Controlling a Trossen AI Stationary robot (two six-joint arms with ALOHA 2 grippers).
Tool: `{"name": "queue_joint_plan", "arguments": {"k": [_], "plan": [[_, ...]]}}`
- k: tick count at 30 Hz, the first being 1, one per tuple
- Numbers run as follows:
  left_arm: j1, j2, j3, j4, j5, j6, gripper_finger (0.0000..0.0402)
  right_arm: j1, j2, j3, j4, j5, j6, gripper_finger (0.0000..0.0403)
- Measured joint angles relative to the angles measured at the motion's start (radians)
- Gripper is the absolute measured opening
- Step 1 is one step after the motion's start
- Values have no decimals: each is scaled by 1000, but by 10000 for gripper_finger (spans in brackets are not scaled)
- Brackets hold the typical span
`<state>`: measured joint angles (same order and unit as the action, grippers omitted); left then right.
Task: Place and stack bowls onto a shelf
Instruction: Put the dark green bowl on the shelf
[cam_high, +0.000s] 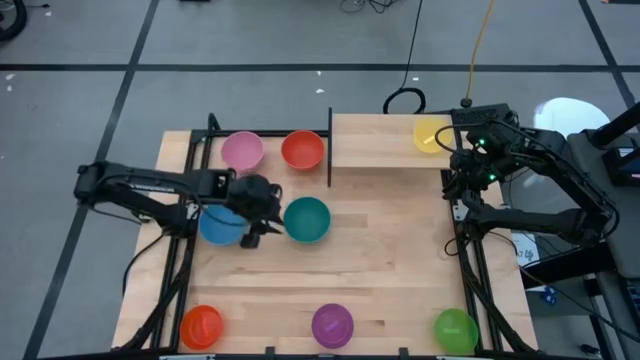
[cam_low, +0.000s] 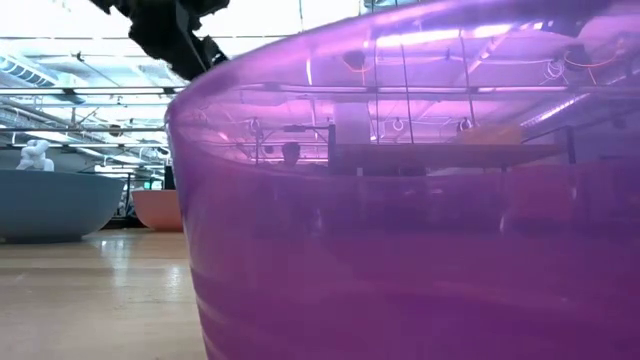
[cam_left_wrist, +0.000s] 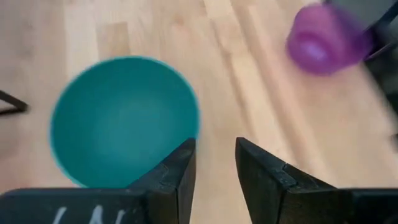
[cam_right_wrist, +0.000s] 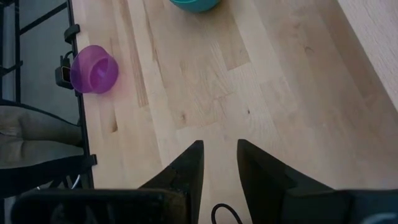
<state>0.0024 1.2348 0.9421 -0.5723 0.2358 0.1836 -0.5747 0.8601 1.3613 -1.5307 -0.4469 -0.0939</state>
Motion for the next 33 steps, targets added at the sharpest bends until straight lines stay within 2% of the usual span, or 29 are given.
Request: {"name": "queue_joint_plan", "arguments": {"k": [3, 10, 16, 21, 33], "plan": [[-33, 45, 0, 27, -74, 77, 118, 0, 0, 0, 0, 0, 0, 89], [-83, 152, 0, 52, -91, 176, 118, 0, 0, 0, 0, 0, -1, 89], [-111, 202, 0, 56, -157, 267, 118, 0, 0, 0, 0, 0, -24, 89], [-112, 219, 0, 61, -195, 289, 118, 0, 0, 0, 0, 0, -35, 89], [-101, 241, -1, 69, -194, 293, 118, 0, 0, 0, 0, 0, -35, 89]]}}
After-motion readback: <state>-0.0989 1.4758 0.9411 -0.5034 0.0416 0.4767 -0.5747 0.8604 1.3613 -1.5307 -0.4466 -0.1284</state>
